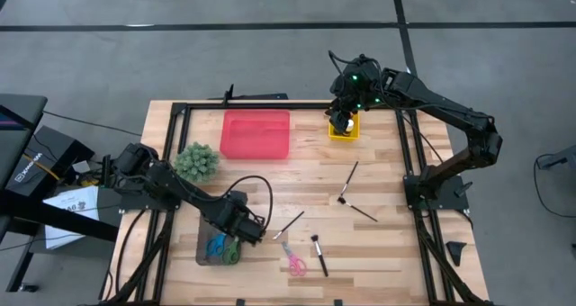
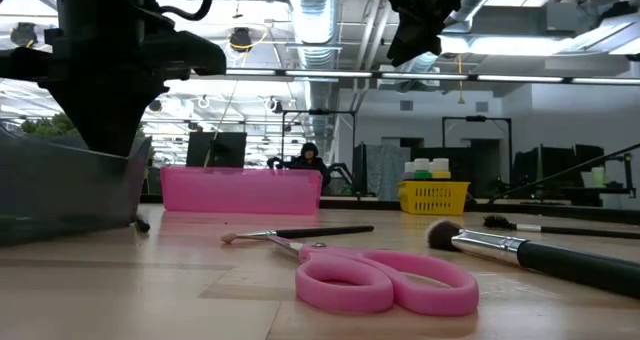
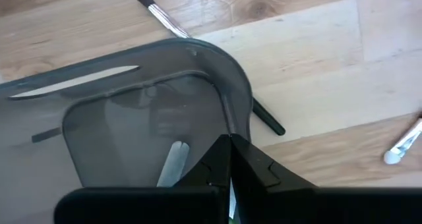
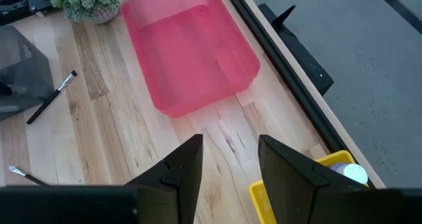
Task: Pick & Place Paint Supplies
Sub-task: Adjust the bin on the table, then put the left foundation brush into the red bin
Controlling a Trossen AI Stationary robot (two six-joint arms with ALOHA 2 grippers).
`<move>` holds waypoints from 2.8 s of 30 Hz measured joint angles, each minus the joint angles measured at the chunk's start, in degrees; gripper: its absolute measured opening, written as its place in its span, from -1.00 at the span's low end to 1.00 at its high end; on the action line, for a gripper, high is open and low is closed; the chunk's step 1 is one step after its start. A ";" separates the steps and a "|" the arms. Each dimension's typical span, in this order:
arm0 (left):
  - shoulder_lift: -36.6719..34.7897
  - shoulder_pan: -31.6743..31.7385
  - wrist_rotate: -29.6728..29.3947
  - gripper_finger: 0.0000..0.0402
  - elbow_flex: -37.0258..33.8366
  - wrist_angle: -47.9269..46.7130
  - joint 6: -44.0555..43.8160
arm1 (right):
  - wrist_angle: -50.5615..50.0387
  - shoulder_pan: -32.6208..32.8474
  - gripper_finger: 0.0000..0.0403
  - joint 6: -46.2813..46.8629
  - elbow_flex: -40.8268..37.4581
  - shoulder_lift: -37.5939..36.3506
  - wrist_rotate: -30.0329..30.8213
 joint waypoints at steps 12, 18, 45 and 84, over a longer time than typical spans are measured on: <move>-5.73 -0.17 0.17 -0.98 -0.02 -0.22 -0.07 | 0.02 -0.17 -0.29 0.59 0.00 0.00 0.03; -16.05 0.92 -8.22 -0.97 0.00 -0.35 0.17 | 0.11 -1.36 -0.29 2.17 0.00 0.00 0.07; -18.46 38.45 2.20 -0.90 1.14 18.47 22.89 | -0.73 -3.63 -0.29 8.22 0.00 0.00 -0.03; -4.00 33.14 14.45 -0.39 -6.01 -5.24 2.45 | -1.50 -3.58 -0.29 6.23 0.00 0.00 -0.28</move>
